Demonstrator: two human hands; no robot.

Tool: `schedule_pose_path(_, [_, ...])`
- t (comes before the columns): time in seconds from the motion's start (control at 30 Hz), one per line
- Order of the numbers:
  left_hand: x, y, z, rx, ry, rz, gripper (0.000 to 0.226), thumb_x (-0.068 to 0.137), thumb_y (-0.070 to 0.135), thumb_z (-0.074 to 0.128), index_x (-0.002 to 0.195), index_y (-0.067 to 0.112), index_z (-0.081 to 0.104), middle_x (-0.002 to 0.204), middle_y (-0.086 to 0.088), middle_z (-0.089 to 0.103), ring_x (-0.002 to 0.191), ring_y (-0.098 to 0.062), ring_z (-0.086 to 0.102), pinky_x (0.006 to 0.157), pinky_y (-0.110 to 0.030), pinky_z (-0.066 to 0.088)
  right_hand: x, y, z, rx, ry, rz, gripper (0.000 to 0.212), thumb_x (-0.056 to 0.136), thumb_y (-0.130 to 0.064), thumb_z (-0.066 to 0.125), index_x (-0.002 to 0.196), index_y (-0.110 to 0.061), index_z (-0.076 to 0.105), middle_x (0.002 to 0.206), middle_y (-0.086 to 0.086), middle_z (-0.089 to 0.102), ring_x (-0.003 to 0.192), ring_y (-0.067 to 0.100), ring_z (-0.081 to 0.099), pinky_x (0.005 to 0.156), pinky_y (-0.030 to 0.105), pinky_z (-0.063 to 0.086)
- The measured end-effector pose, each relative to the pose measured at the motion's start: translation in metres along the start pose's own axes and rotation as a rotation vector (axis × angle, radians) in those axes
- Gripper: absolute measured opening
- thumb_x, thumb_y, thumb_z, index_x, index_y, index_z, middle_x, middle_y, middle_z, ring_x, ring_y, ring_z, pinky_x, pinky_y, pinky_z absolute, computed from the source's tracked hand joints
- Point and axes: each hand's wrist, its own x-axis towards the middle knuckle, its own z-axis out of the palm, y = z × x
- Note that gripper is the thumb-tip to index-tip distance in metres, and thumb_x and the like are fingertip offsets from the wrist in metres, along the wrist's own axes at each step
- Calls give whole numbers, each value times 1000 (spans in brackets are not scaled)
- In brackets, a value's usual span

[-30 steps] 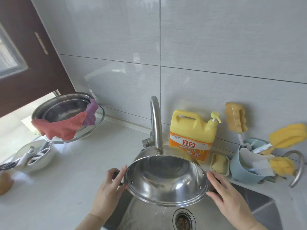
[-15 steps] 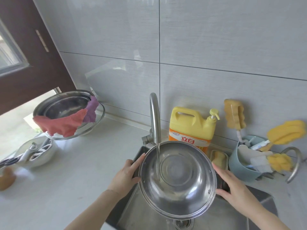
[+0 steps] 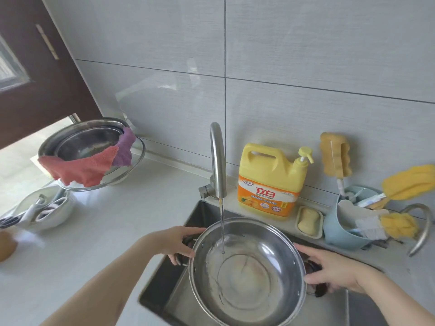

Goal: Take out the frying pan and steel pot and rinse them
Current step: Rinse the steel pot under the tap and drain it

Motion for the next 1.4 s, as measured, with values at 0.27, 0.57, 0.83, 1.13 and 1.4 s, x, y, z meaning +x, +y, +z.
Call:
schedule_pose_path(0.27, [-21,36,-38,149,-53,-138,74,84,14,71,142,45,38,88,7,60,84,-33,72,68,-32,60,21,38,44,299,-112,50,85,75,-7,73,138,-53,38,136,23,48,90,24,60,77,38,53])
schedule_pose_path(0.57, [-41,51,-49,226,85,-69,76,86,11,71,145,43,35,73,1,53,68,-22,71,74,-38,60,12,15,72,306,58,-68,81,88,7,58,132,-58,40,104,6,64,78,17,60,75,32,53])
schedule_pose_path(0.83, [-42,29,-16,125,305,88,78,82,7,72,139,50,40,85,-10,43,81,-31,59,66,-34,61,-12,10,57,153,277,-166,88,84,2,68,144,-52,31,125,-4,61,101,17,62,68,31,58])
schedule_pose_path(1.13, [-27,43,52,158,657,309,85,83,18,73,142,52,21,101,-1,42,90,-17,44,89,-34,39,-66,11,21,-230,634,-380,89,81,-9,76,146,-39,24,139,-18,41,120,-17,34,104,7,22])
schedule_pose_path(1.4, [-36,54,73,226,971,589,95,79,6,75,147,48,23,110,-1,41,75,-21,53,77,-46,55,-108,19,20,-520,922,-580,92,83,-7,72,146,-45,18,114,-7,46,95,19,49,87,21,41])
